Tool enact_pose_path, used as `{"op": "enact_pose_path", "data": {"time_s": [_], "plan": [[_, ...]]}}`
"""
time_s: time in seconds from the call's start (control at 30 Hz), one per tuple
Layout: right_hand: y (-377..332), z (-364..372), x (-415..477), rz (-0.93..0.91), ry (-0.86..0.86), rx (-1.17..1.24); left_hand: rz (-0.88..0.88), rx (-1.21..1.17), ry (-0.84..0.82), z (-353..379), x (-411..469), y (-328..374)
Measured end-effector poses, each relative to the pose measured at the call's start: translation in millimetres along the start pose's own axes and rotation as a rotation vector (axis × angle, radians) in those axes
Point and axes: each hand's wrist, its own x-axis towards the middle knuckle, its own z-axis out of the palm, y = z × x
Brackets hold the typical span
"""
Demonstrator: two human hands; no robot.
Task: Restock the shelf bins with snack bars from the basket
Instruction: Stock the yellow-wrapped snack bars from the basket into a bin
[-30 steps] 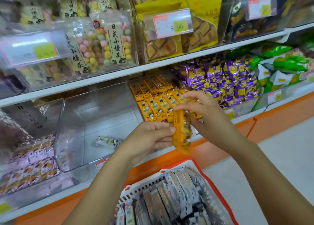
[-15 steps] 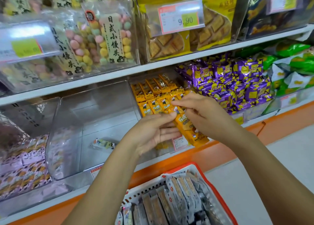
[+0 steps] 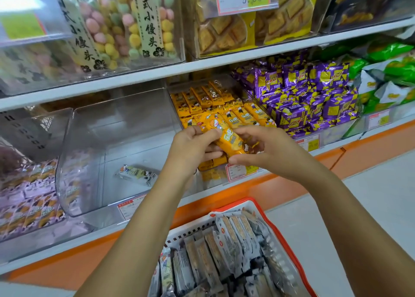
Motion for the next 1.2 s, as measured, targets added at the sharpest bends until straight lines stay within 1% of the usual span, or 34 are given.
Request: {"op": "enact_pose_path", "data": {"time_s": [0.13,0.17,0.23,0.3,0.37,0.43,0.53,0.63,0.7,0.77,0.83,0.93,1.03,1.1,1.13,1.2], "plan": [[7,6,-8,0.037,-0.146,0.086,0.119,0.119,0.062,-12,-6,-10],[10,7,-11,0.060,-0.210,0.102,0.138,0.129,0.058,-17,-10,-11],[17,12,-16,0.157,-0.404,0.078,0.143,0.132,0.047,-27,-18,-11],[27,28,-20,0.257,-0.615,-0.076,0.106,0.145,0.068,-36,-26,-14],[41,59,-24,0.297,-0.710,-0.312,0.080,0.168,0.053,-43,-34,-21],[60,101,-29,0.328,-0.661,-0.489,0.062,0.184,0.026,-47,-41,-29],[90,161,-47,0.406,-0.566,-0.695,0.037,0.184,0.040,-53,-47,-40],[108,188,-62,0.490,-0.452,-0.693,0.001,0.127,0.018,-56,-48,-47],[112,186,-63,0.526,-0.410,-0.595,-0.022,0.100,0.004,-57,-48,-49],[117,177,-62,0.587,-0.329,-0.463,-0.054,0.074,0.010,-57,-48,-51],[119,171,-68,0.595,-0.260,-0.436,-0.084,0.044,0.010,-55,-47,-53],[124,172,-83,0.571,-0.190,-0.439,-0.106,0.063,-0.004,-49,-49,-58],[126,172,-90,0.585,-0.134,-0.340,-0.112,0.079,-0.002,-47,-50,-63],[120,166,-91,0.626,-0.050,-0.177,-0.126,0.050,0.015,-47,-53,-67],[113,159,-92,0.639,0.000,-0.044,-0.132,0.043,0.029,-48,-55,-70],[97,144,-95,0.632,0.027,0.353,-0.151,0.048,0.055,-51,-60,-80]]}}
